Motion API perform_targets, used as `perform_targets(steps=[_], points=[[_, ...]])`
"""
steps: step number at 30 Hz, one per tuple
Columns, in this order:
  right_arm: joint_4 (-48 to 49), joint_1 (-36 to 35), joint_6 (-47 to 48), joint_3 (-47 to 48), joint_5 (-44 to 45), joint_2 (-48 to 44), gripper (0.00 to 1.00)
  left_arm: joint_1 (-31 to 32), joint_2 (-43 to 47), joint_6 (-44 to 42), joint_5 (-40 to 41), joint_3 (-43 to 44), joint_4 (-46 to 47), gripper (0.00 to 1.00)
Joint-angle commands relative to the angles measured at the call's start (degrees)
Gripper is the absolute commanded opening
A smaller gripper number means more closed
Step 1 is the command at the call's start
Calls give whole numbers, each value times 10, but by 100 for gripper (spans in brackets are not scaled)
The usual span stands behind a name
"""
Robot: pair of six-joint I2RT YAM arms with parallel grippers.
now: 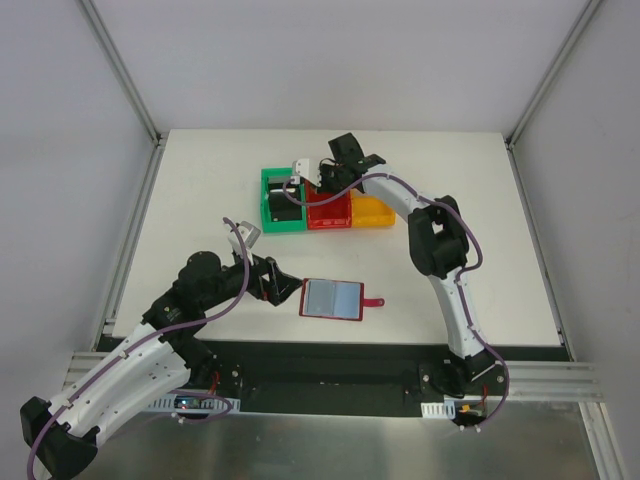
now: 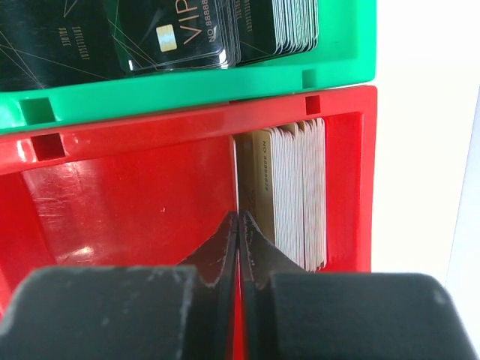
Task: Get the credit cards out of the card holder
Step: Place the credit card in the storage box.
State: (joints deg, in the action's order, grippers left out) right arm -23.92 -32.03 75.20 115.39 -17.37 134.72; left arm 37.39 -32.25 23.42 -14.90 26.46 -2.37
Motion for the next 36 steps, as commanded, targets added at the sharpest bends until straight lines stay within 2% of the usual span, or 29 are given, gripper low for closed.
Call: perform_targets(steps=[1, 36], points=[[5, -2, -8, 19, -8, -2, 0, -6, 0, 2, -9, 3, 21, 99], [-38, 0, -8, 8, -43, -53, 1, -6, 3, 5, -15, 3, 21, 99]])
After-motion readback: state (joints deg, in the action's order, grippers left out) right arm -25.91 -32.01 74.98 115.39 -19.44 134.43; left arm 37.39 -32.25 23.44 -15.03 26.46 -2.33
